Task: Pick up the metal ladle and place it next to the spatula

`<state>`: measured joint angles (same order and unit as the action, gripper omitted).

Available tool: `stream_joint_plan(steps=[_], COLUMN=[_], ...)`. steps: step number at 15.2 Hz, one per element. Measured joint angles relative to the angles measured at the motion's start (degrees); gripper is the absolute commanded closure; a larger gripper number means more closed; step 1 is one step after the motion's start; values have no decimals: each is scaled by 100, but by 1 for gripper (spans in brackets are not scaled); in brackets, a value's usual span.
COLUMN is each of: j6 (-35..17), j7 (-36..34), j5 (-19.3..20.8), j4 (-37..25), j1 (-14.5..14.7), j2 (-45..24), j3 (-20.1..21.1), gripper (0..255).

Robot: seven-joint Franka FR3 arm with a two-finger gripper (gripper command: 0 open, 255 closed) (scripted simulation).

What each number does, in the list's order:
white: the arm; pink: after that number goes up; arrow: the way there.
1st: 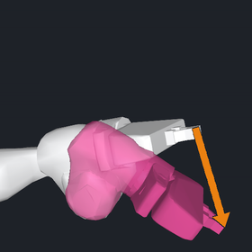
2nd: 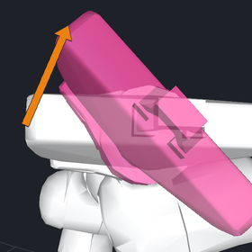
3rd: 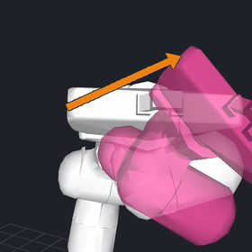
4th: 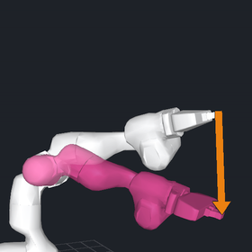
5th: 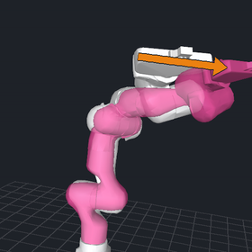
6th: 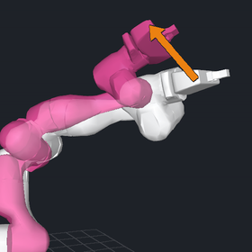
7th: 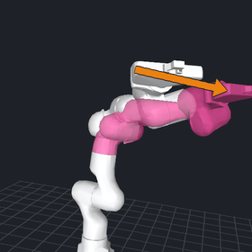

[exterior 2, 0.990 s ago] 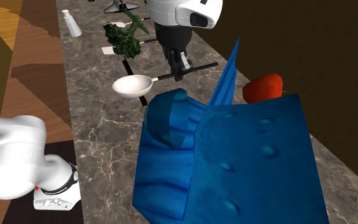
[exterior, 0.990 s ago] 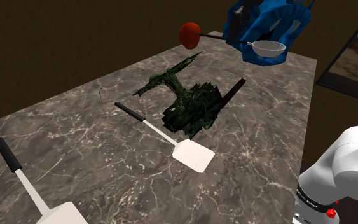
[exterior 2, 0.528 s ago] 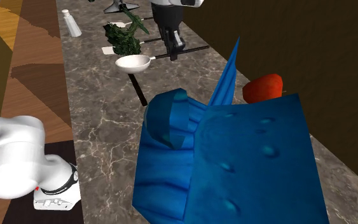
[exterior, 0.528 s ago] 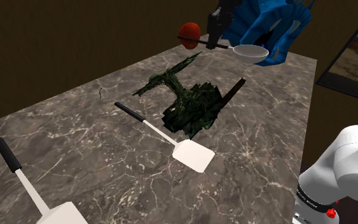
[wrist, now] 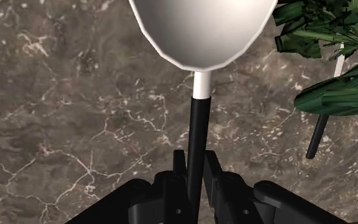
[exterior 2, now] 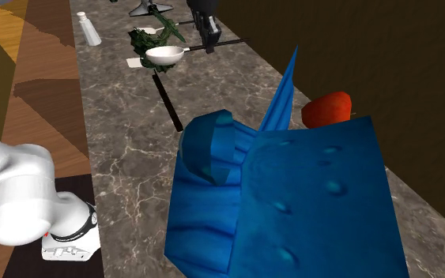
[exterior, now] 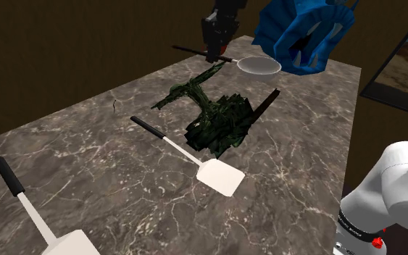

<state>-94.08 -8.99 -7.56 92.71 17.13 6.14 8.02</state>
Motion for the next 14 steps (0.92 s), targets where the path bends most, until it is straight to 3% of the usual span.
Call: stream_joint_plan(steps=[9, 14], j6=[148, 526], j7=[-1231, -1913], j5=[422, 857], j4=[-1523, -2968], j1=[610, 1159], j2=[-1272, -2334], j3=[626, 868], gripper=[255, 255])
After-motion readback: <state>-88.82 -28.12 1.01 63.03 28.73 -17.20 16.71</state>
